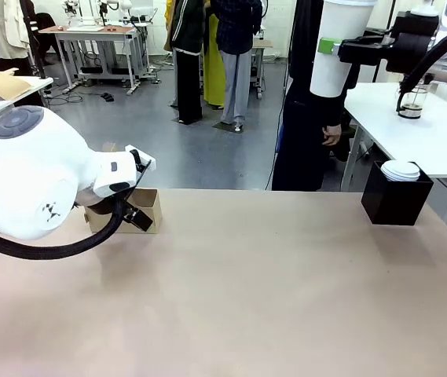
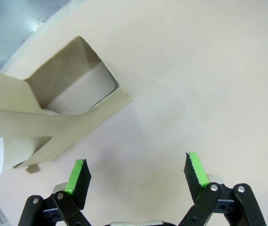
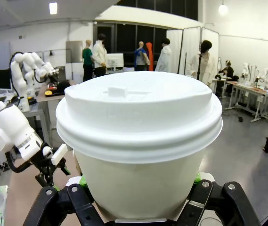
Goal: Pour a drink into a cup and package it in a carrier.
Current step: Position the Cup Carrier in the center of the table.
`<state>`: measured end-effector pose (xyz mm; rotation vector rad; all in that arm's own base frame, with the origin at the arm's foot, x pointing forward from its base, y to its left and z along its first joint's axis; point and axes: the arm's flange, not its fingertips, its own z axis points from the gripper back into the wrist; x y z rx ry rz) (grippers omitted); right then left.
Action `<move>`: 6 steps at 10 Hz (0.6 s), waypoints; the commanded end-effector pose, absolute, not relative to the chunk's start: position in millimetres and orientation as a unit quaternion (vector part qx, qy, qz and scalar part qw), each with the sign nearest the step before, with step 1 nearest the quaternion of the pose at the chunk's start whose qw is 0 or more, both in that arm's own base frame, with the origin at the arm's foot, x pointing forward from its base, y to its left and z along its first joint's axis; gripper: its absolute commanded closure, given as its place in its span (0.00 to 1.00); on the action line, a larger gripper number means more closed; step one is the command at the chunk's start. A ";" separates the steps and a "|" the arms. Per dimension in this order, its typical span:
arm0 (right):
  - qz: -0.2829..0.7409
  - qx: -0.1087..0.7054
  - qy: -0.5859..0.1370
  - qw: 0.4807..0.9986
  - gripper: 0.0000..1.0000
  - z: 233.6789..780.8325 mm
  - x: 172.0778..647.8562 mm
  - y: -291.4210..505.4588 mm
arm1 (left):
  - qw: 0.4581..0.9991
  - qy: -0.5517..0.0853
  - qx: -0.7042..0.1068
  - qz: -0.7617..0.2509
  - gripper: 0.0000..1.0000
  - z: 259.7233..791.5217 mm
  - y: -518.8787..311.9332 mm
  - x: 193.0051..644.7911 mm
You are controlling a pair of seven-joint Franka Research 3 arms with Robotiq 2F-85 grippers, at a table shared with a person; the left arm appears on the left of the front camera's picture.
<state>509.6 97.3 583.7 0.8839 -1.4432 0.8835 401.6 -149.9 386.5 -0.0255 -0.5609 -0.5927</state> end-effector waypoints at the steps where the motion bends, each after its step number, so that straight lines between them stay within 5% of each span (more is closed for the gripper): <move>1: 0.377 0.377 -0.624 0.571 0.19 588.9 511.9 98.3 | 0.932 -0.265 -0.012 -0.248 0.00 442.0 -135.8 389.7; 6: 0.377 0.377 -0.624 0.571 0.19 588.9 511.9 98.3 | 0.968 -0.199 -0.012 -0.153 0.00 576.9 -131.6 425.4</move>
